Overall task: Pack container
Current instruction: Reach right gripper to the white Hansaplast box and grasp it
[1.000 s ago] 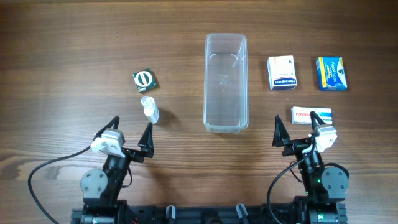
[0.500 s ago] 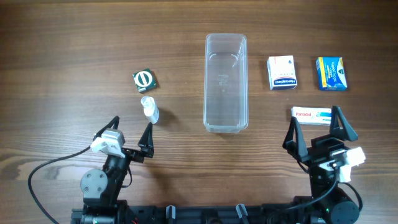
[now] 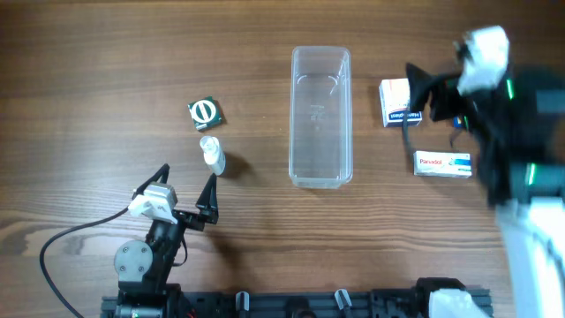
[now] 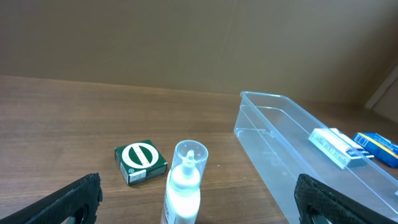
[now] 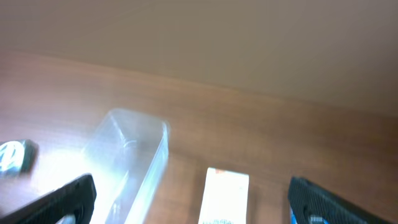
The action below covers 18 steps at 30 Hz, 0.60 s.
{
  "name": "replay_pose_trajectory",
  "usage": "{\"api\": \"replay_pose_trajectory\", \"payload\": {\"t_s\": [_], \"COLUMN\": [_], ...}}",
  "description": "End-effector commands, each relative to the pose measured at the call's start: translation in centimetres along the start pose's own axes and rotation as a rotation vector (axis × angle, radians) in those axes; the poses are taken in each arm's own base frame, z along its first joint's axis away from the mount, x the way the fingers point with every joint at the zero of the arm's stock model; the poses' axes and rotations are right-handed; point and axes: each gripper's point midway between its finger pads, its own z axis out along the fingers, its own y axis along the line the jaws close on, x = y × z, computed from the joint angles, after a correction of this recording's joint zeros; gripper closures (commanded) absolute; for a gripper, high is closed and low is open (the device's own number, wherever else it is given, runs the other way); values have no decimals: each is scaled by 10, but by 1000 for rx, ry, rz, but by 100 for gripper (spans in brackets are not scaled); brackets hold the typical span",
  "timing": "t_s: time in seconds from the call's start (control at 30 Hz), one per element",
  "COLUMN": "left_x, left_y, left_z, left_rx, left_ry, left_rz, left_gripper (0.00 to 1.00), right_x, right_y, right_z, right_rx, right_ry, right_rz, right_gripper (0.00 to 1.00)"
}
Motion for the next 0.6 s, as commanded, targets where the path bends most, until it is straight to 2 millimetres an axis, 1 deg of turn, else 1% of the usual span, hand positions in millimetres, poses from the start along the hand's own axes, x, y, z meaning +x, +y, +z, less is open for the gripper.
{"api": "replay_pose_trajectory", "payload": {"t_s": [0.0,0.03,0.1,0.17,0.2,0.33,0.43,0.57], "left_x": [2,2,2,2,2,2,2,2], "left_y": [1,1,1,1,1,1,1,1], "left_z": [0,0,0,0,0,0,0,0], "left_rx": [0,0,0,0,0,0,0,0], "left_ry": [2,2,2,2,2,2,2,2], "left_rz": [19,18,19,18,19,18,19,18], "left_gripper": [0,0,0,0,0,0,0,0], "right_x": [20,29,58,78,92,124,141,165], "right_y": [-14,-15,-17,-18,-18,-18,-18,-19], "right_z": [45,56,82,99,110,134,144,159], "right_rx": [-16,-28,-55,-68,-74,-93,-102,-86], "right_ry": [279,340,463,525,564,649,695,751], "right_rz": [-58,-45,-18,-5,15,33,44,110], "right_gripper": [0,0,0,0,0,0,0,0]}}
